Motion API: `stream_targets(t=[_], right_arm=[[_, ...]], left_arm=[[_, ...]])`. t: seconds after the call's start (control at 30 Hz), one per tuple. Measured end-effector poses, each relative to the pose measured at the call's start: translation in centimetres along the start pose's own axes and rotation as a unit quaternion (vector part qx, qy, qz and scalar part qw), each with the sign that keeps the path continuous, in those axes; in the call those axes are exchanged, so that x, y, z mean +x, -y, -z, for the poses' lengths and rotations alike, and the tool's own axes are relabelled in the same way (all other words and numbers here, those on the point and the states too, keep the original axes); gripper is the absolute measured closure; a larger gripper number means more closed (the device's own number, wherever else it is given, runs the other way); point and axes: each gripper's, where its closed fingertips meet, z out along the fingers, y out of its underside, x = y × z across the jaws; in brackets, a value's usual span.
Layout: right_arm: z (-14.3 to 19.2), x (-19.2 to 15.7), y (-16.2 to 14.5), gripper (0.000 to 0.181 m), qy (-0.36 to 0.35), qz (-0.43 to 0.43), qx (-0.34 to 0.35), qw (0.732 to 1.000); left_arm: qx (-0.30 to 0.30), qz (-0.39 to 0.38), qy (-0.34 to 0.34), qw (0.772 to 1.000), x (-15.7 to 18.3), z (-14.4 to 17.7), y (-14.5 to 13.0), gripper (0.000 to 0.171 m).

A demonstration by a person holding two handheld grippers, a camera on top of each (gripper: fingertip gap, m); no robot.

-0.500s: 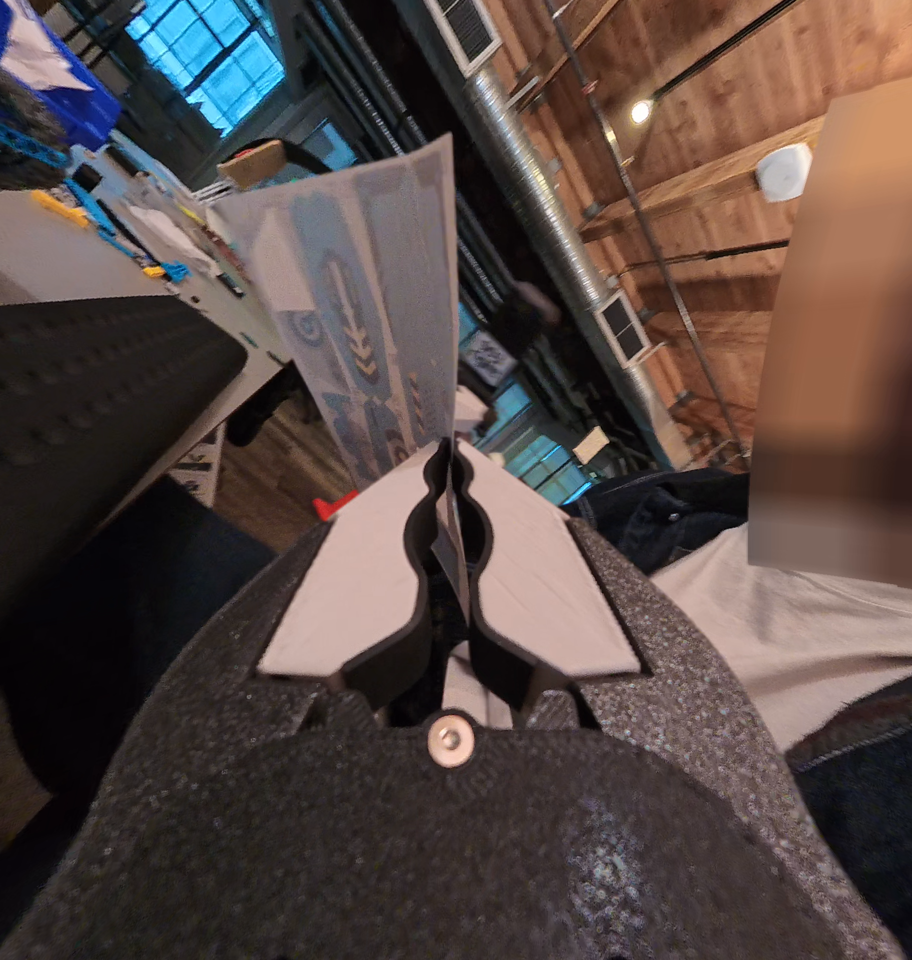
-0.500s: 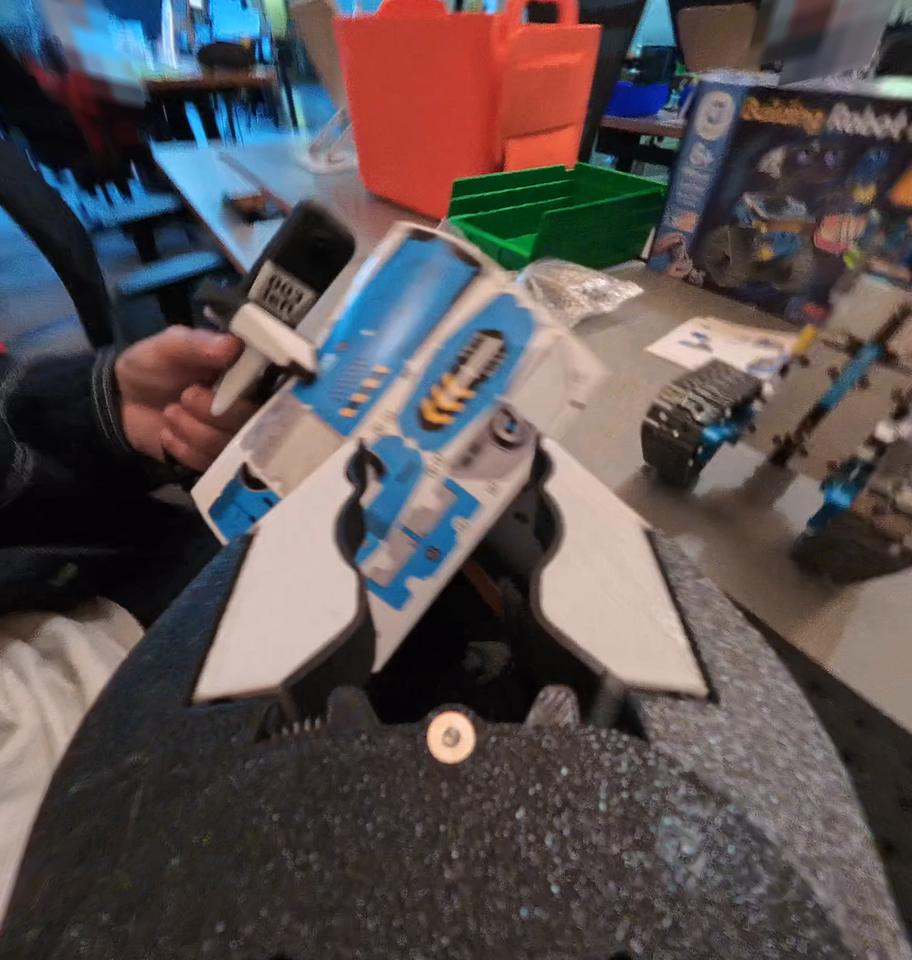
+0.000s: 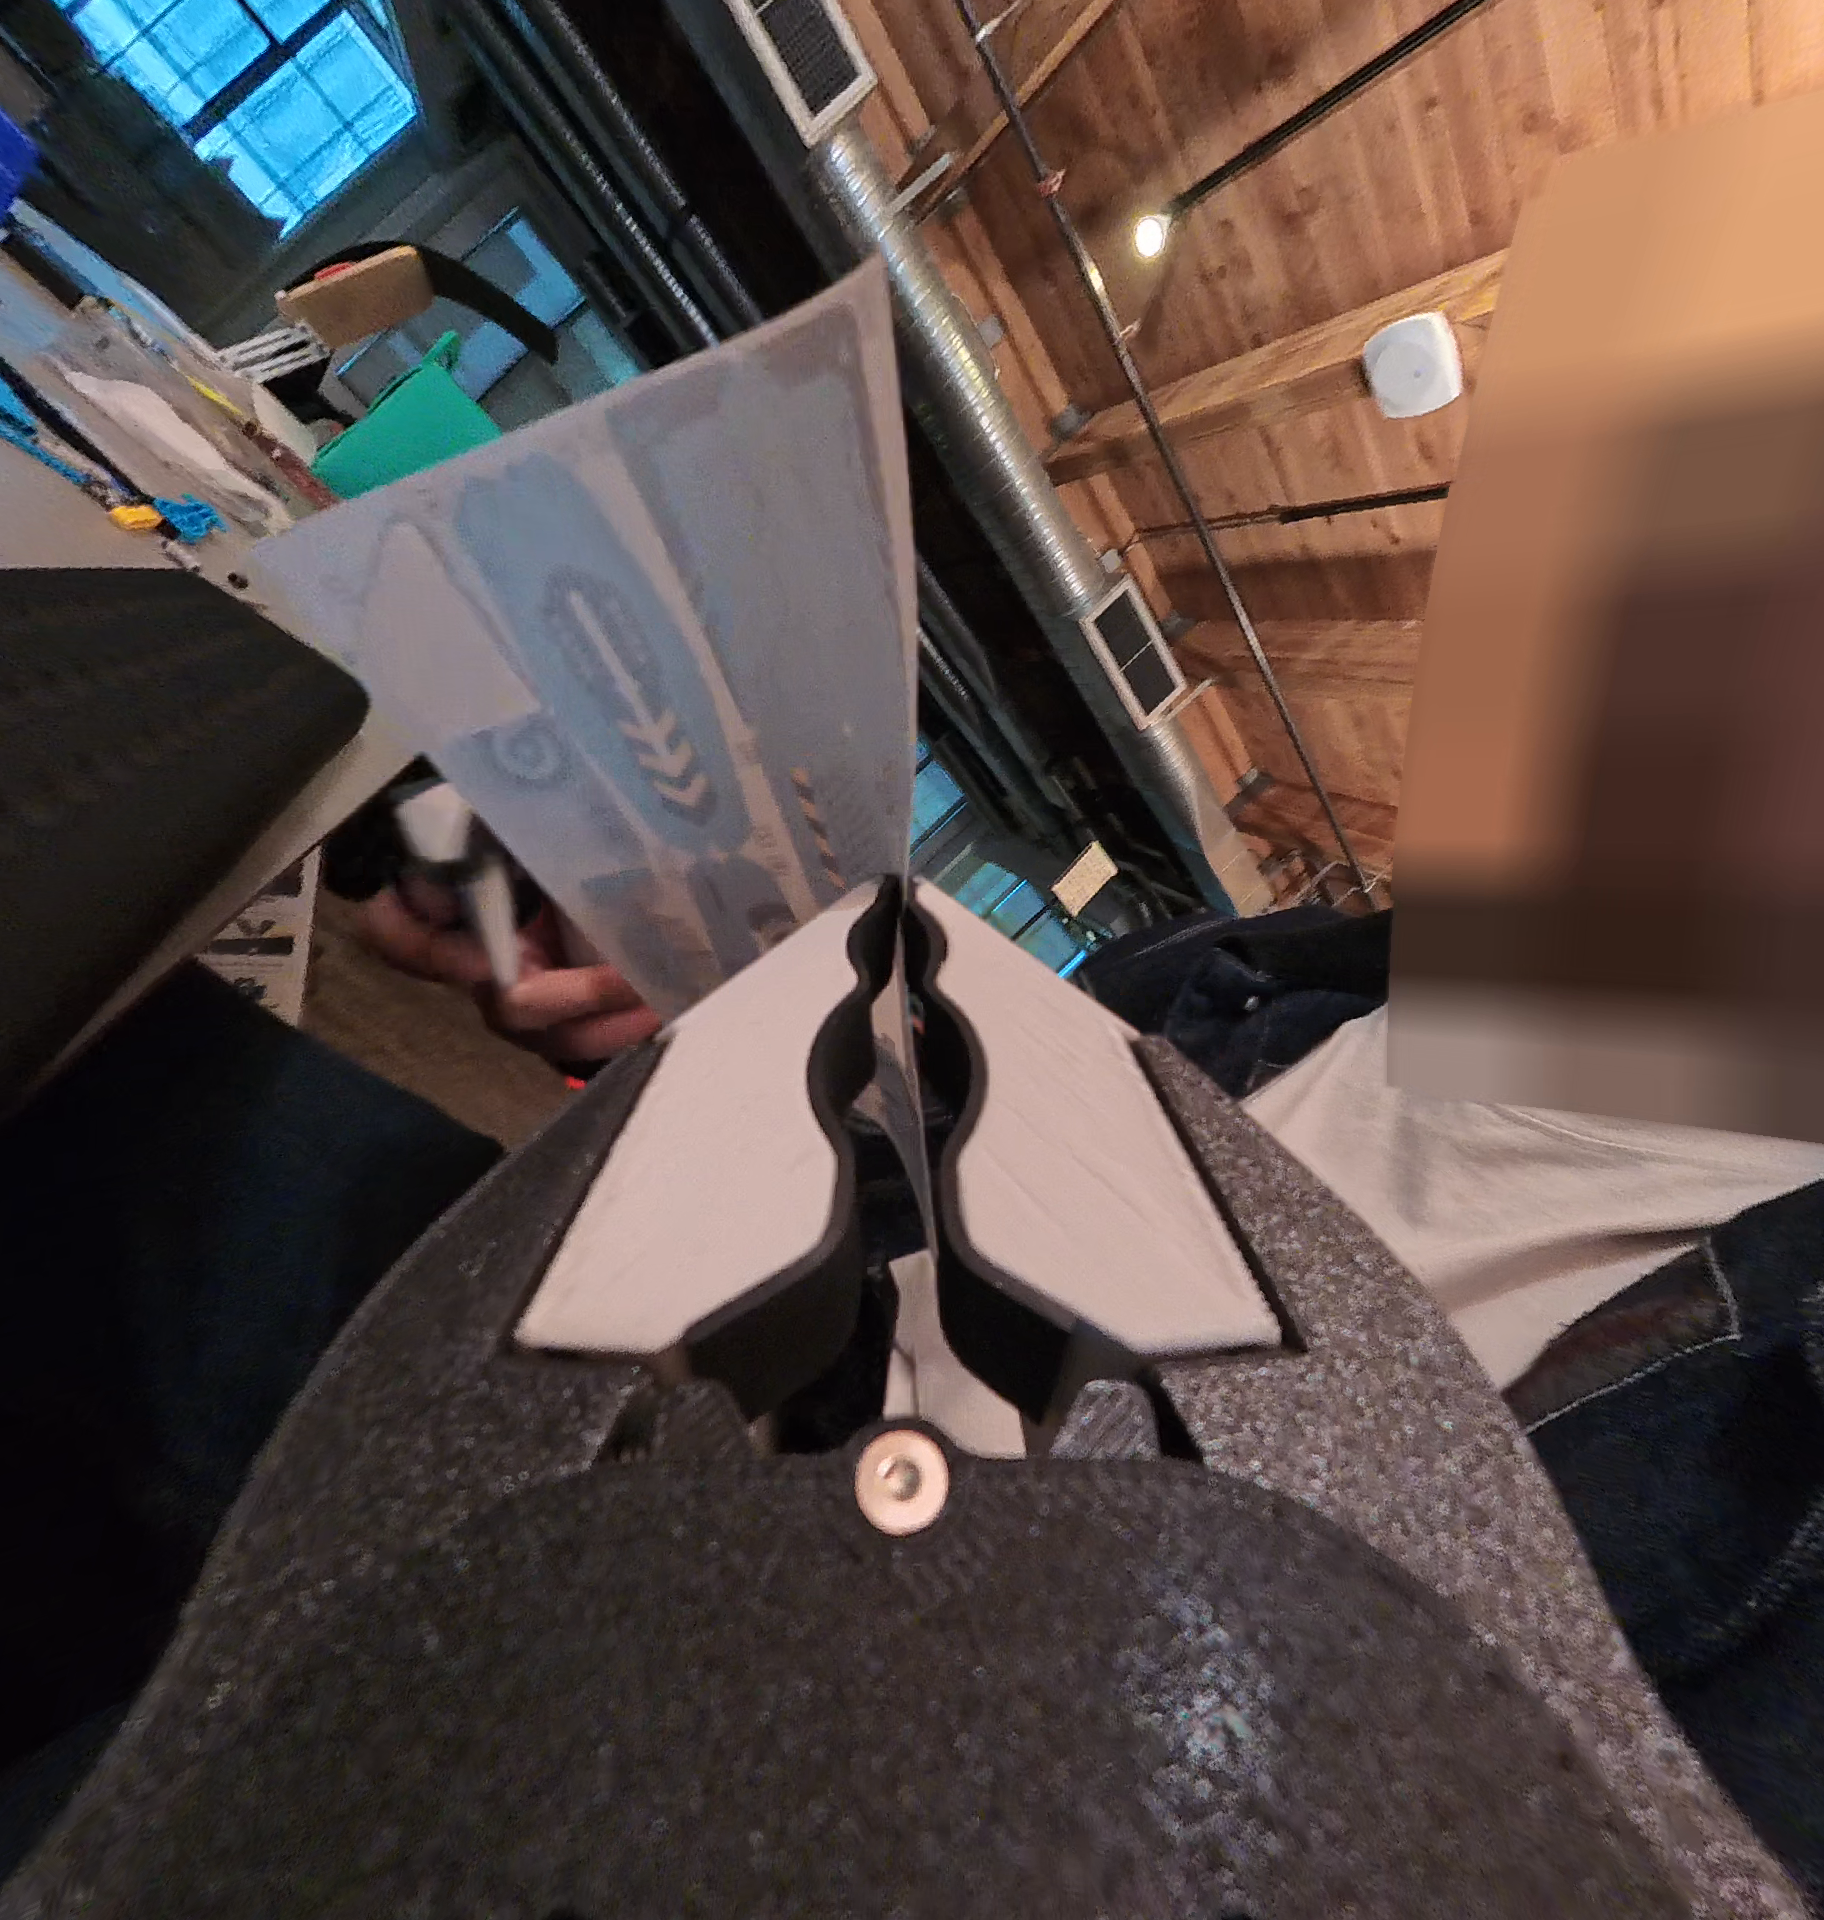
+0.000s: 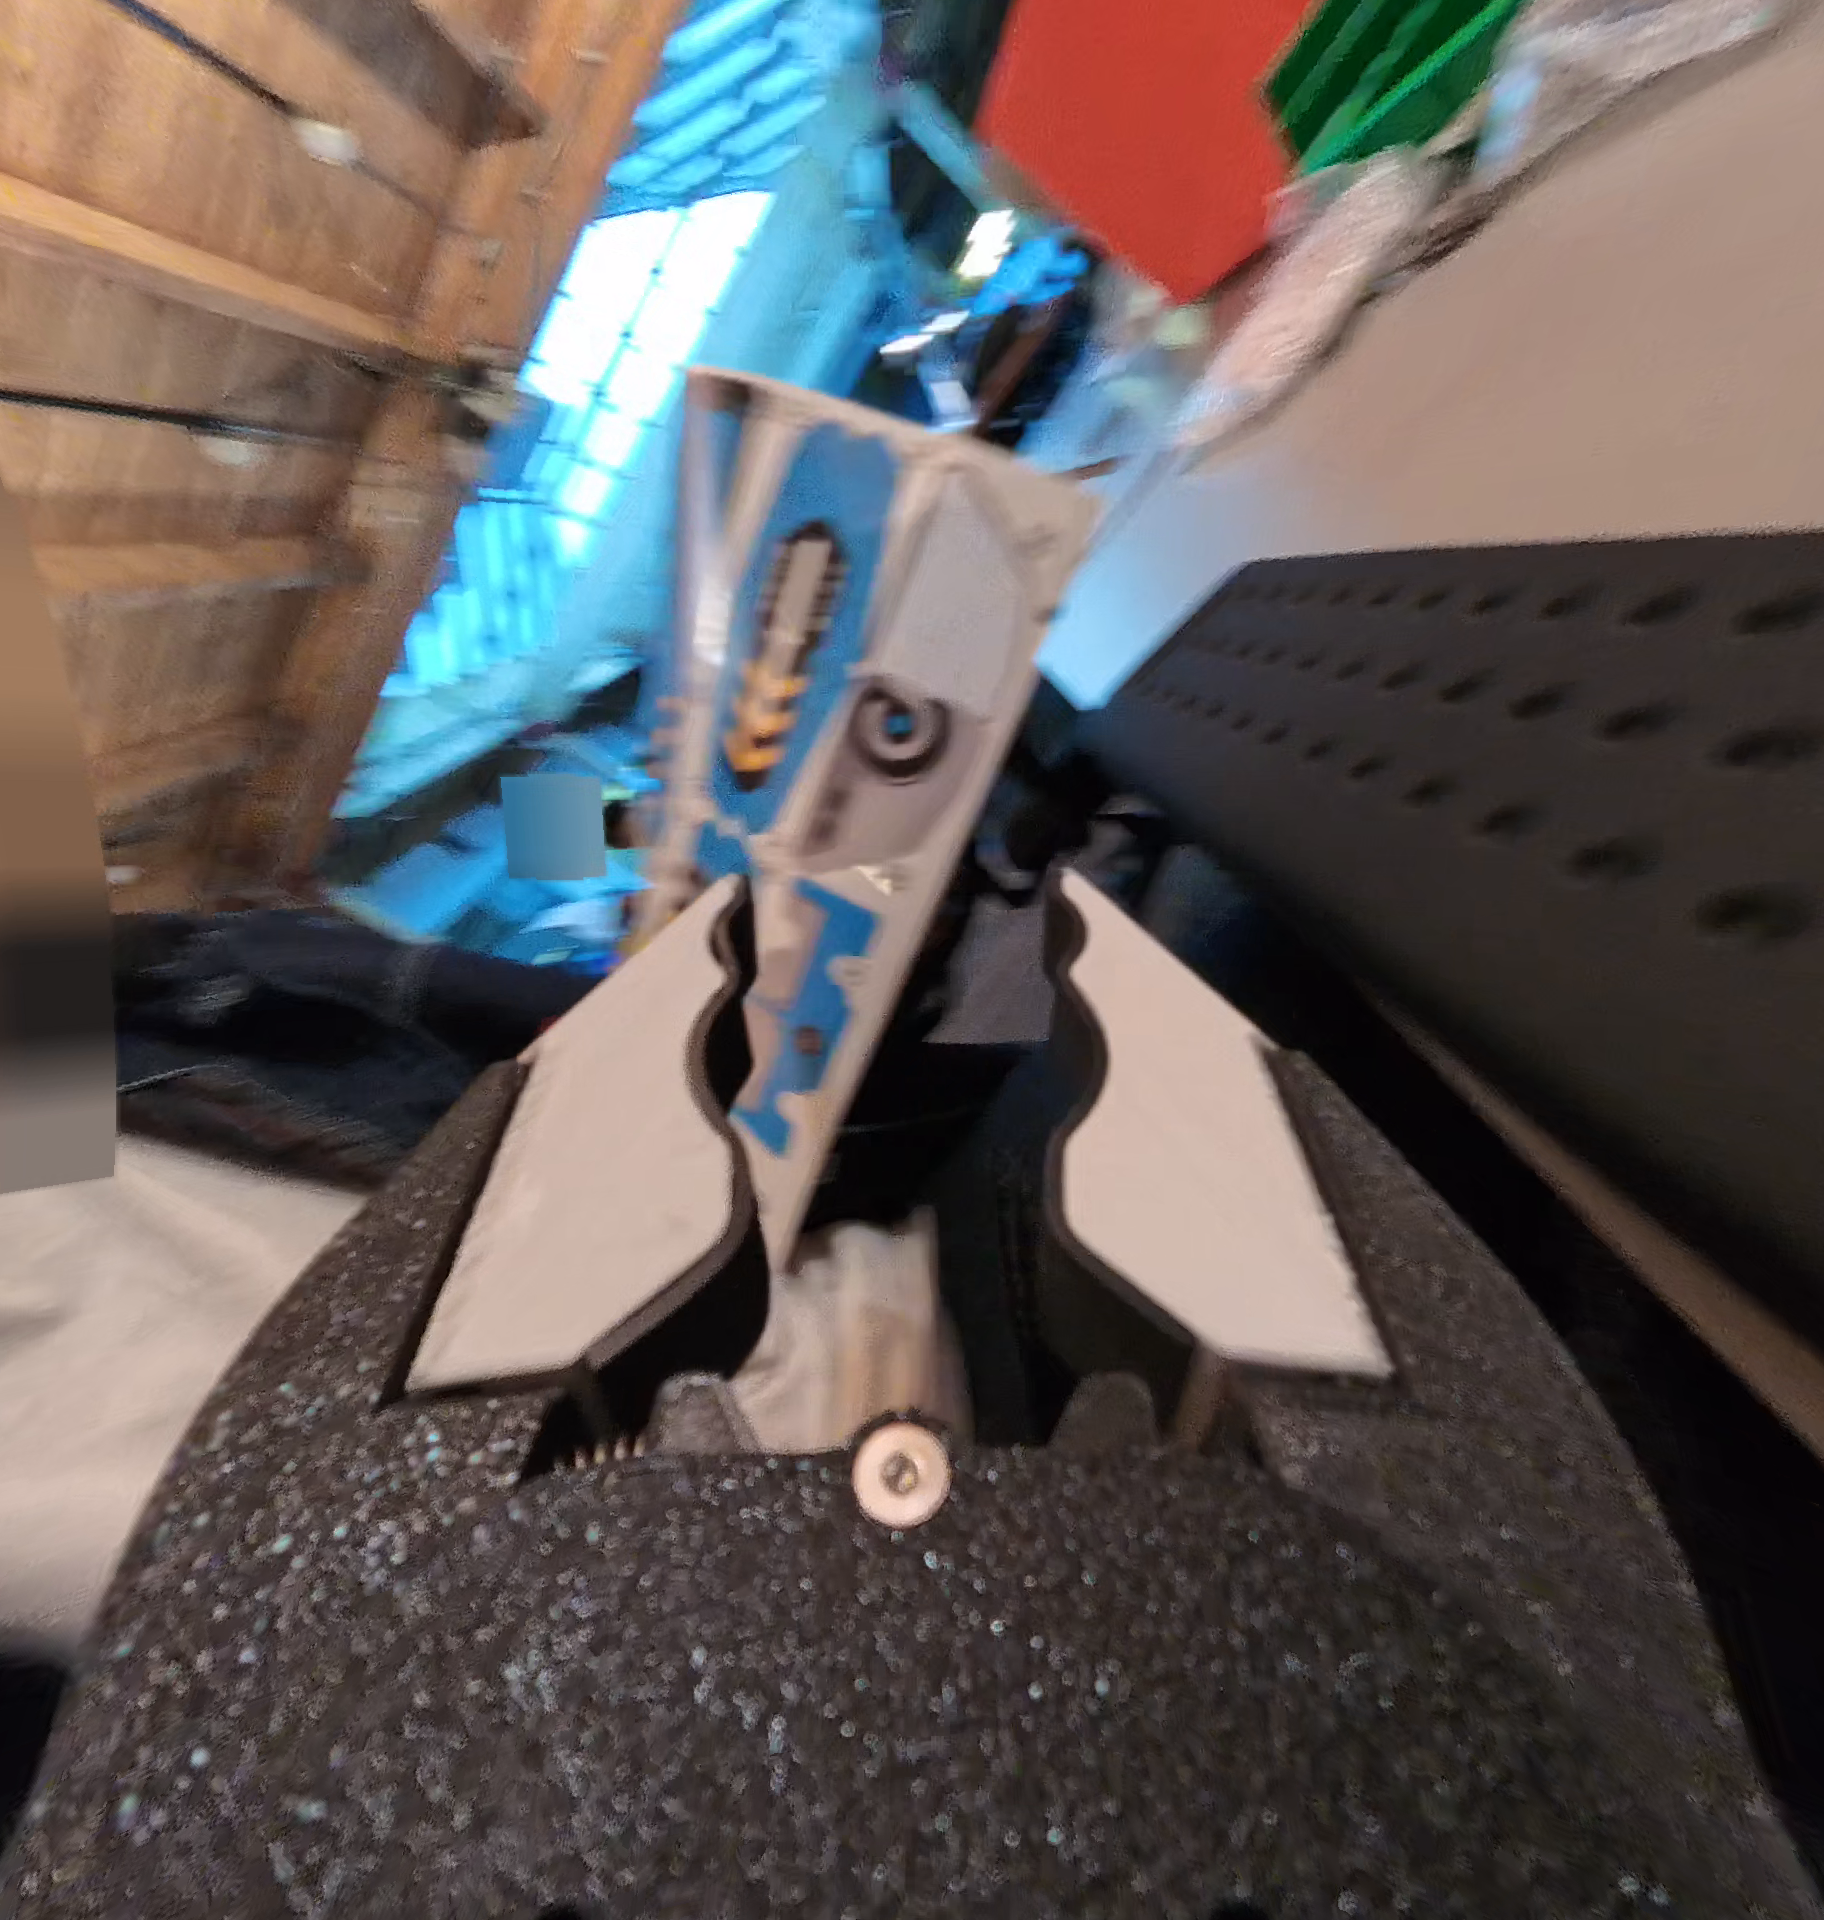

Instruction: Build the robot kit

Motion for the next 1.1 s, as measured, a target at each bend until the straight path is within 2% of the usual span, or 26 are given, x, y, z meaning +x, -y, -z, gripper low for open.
stream_targets(t=[0.07,0.1,0.13,0.17,0.23,0.27,0.37,0.5,0.57,0.63,0.7,0.77,0.8,0.83,0.87,0.97,1.07,1.1], right_arm=[[-0.2,-2.8,-0.6,0.124,0.103,-0.035,-0.014,0.994],[-0.5,-2.8,-1.0,0.138,0.101,-0.029,-0.024,0.994],[-0.7,-2.7,-1.0,0.167,0.097,-0.013,-0.024,0.995],[-0.7,-2.9,-0.6,0.181,0.101,-0.006,-0.011,0.995],[-0.1,-2.5,1.1,0.181,0.090,-0.016,0.036,0.995],[0.4,-2.0,1.9,0.181,0.075,-0.012,0.060,0.995],[1.1,-1.7,2.3,0.181,0.047,0.004,0.076,0.996],[0.5,-1.9,1.8,0.181,0.033,0.021,0.059,0.997],[0.2,-1.5,1.5,0.181,0.013,0.031,0.051,0.998],[0.2,-1.1,1.6,0.181,-0.007,0.042,0.049,0.998],[1.3,0.4,2.7,0.164,-0.102,0.115,0.063,0.986],[3.6,1.2,4.3,0.148,-0.234,0.245,0.068,0.938],[4.0,0.3,4.7,0.146,-0.266,0.293,0.059,0.916],[3.1,-1.4,3.6,0.146,-0.249,0.311,0.014,0.917],[1.6,-3.3,1.6,0.130,-0.214,0.312,-0.049,0.924],[-2.8,-7.9,-2.5,0.126,-0.141,0.364,-0.118,0.913],[-4.5,-6.8,-3.9,0.115,-0.153,0.368,-0.148,0.905],[-4.8,-7.0,-4.0,0.119,-0.135,0.352,-0.137,0.916]], left_arm=[[-0.003,0.009,-0.004,1.000,-0.2,0.0,-0.3,0.171],[-0.001,0.016,-0.007,1.000,-0.3,-0.1,-0.4,0.171],[-0.001,0.018,0.000,1.000,-0.6,0.0,-0.4,0.171],[0.004,0.016,0.011,1.000,-0.9,0.1,-0.2,0.171],[0.020,0.006,0.046,0.999,-1.5,0.8,0.0,0.148],[0.021,-0.007,0.071,0.997,-2.0,1.2,-0.2,0.144],[0.027,-0.052,0.133,0.989,-3.1,1.9,-0.8,0.154],[0.021,-0.066,0.152,0.986,-4.0,1.7,-0.8,0.157],[0.016,-0.070,0.149,0.986,-4.1,1.7,-1.1,0.171],[0.014,-0.076,0.156,0.985,-4.2,1.8,-1.1,0.171],[0.019,-0.084,0.157,0.984,-4.1,1.9,-0.9,0.171],[0.020,-0.094,0.160,0.982,-4.0,2.0,-0.8,0.171],[0.017,-0.102,0.163,0.981,-4.0,2.0,-0.9,0.171],[0.011,-0.112,0.163,0.980,-4.0,2.0,-1.0,0.171],[0.001,-0.125,0.162,0.979,-3.9,1.8,-1.2,0.171],[-0.027,-0.177,0.115,0.977,-1.9,0.7,-2.1,0.171],[-0.056,-0.232,0.069,0.969,0.5,-0.3,-3.2,0.171],[-0.065,-0.246,0.061,0.965,0.9,-0.5,-3.5,0.171]])
